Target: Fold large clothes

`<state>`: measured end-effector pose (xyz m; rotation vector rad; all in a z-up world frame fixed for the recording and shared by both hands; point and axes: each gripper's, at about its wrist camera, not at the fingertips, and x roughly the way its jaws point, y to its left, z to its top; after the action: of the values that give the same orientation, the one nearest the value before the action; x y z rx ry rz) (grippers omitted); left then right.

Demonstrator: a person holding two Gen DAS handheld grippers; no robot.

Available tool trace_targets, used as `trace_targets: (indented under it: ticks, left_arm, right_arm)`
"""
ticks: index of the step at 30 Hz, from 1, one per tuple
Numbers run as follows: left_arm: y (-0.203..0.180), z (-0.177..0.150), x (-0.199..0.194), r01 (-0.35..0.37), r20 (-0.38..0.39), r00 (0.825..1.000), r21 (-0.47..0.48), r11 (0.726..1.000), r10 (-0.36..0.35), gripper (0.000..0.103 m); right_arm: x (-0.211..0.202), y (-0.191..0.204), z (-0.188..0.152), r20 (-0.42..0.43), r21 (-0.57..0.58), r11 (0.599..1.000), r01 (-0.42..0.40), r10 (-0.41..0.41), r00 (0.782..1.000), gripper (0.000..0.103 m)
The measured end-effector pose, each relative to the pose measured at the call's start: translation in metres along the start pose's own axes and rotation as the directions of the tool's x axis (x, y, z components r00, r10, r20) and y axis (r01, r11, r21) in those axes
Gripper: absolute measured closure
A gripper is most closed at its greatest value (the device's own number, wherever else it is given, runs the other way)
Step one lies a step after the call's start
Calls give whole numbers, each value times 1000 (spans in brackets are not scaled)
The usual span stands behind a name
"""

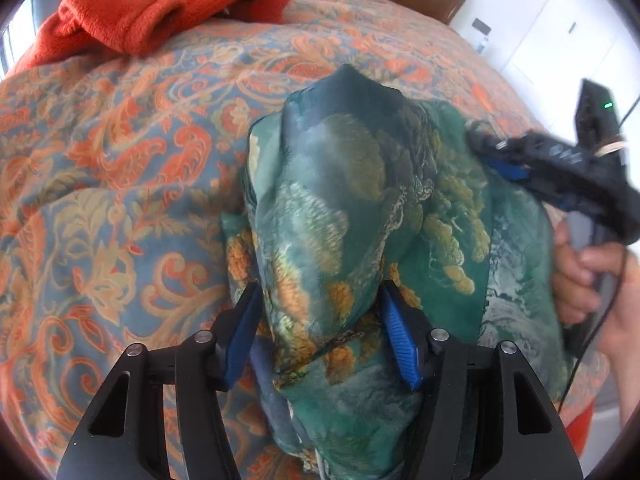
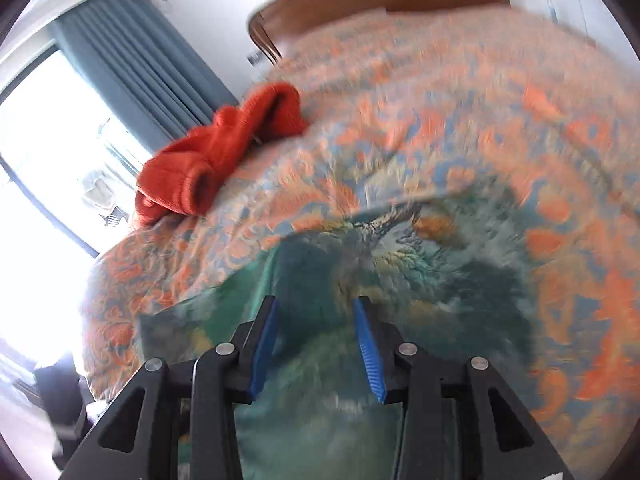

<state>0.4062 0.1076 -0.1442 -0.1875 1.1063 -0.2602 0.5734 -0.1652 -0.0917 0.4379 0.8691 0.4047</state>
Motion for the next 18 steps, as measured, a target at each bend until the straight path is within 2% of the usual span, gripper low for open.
trace_targets:
  ticks: [2,4,7,10,13,15,18]
  left_arm:
    - [9,-4,15,38,-27,999,-38,999,-39,41]
    - [16,-7,26,66,-31,997,-71,995,-68,39]
    - [16,-10,30,78,-23,997,-76,994,-80,38]
    - [15,-12,25,80,-31,996,-69,994,-82,38]
    - [17,-12,19,75,-28,997,-67,995,-77,38]
    - [20,-12,18,83,-26,996,-74,994,-85,38]
    - [22,-14,17,91,-19,995,-83,992,-93,38]
  right_arm:
    - [32,-7,-5,-27,-23,999,42,-43,999,63]
    - [46,-13,-16,-15,-30,998,60,-60,998,63]
    - [51,-17,-26,23,-56,995,79,-78,997,64]
    - [46,-20,-26,12,-41,997,62,-62,998,63]
    - [23,-12,-24,-20,-41,998,44,-45,999,63]
    - [-7,-2,-27,-24,-80,997,-10,8,1000,63]
    - [-73,7,-65,0,-172,982,-73,74,997,63]
